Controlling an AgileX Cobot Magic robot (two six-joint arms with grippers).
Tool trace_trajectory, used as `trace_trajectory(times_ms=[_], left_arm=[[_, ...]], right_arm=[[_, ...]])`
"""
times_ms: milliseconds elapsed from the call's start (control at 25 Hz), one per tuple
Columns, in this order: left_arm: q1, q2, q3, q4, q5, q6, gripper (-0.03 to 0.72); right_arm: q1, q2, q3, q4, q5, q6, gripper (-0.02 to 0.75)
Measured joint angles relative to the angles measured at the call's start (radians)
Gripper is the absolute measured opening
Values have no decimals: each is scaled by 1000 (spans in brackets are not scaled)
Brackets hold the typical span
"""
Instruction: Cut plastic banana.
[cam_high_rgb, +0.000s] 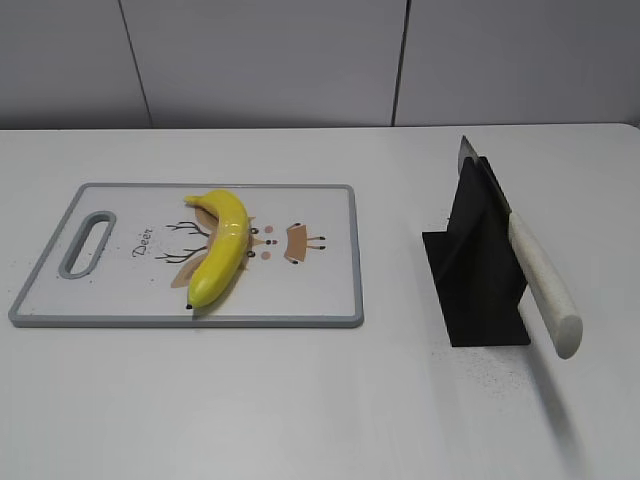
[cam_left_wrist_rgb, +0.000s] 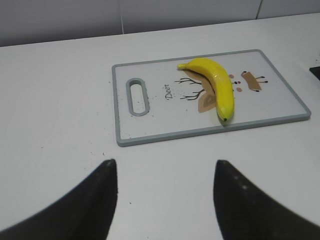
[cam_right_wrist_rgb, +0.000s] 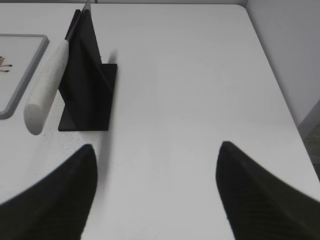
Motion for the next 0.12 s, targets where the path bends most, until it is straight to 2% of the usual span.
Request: trace_trajectory(times_ms=[120], left_arm=[[0,0,0,0,0,0,589]], right_arm=[[0,0,0,0,0,0,578]])
